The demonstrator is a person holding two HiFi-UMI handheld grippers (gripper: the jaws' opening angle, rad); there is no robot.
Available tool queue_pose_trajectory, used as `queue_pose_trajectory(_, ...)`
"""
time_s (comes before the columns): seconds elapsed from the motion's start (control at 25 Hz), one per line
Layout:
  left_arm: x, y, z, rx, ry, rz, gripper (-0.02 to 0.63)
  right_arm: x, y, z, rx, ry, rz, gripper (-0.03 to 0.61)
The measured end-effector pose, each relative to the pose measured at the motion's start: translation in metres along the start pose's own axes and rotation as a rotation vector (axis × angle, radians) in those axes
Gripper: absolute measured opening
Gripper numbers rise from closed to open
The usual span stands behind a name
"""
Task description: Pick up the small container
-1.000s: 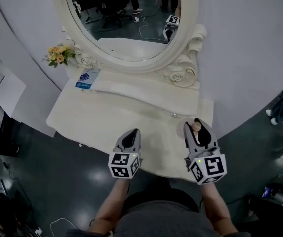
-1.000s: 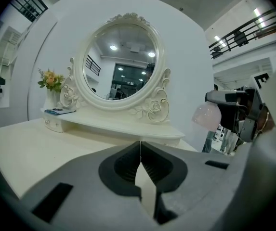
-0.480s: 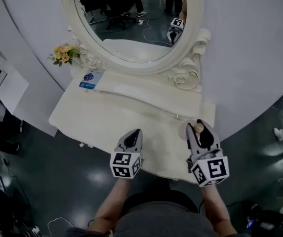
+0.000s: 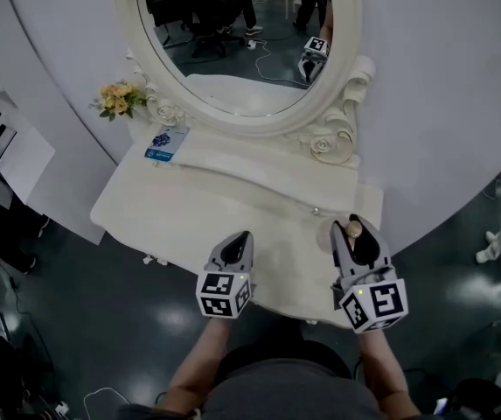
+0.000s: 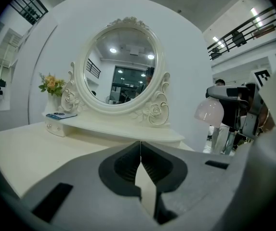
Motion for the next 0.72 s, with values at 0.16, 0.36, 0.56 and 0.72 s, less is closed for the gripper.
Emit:
queue_pose_trajectory(0.16, -0.0006, 0.0007, -0.0009, 0.002, -0.001, -0.003, 0.008, -0.0007, 0.0001, -0.0006, 0.003, -0.001, -0.001, 0.146)
queue_pose_trajectory(0.36, -0.0011, 0.0010, 0.0000, 0.002, -0.001, -0.007, 0.008, 0.0001, 0.0006, -0.0010, 0.008, -0.004, 0.001, 0.147)
queue_pose_trajectory(0.56, 0.0000, 0.0008, 0.0002, 0.001, -0.003, -0.008, 0.008, 0.0021, 0.0014, -0.0025, 0.011, -0.005, 0.008, 0.147)
queue_pose_trajectory(0.72, 0.0017, 0.0012, 0.0005, 0.001, -0.004, -0.009, 0.008, 0.0027, 0.0028, -0.0027, 0.011, -0.007, 0.007, 0.147)
Point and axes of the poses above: the fingertips, and each gripper's own axes: y backward along the fingers, x to its right, z out of its underside, the point moved 3 cm from there along y, backward along the fingers, and after that the axes turned 13 degrees about y, right-handed, at the moved point
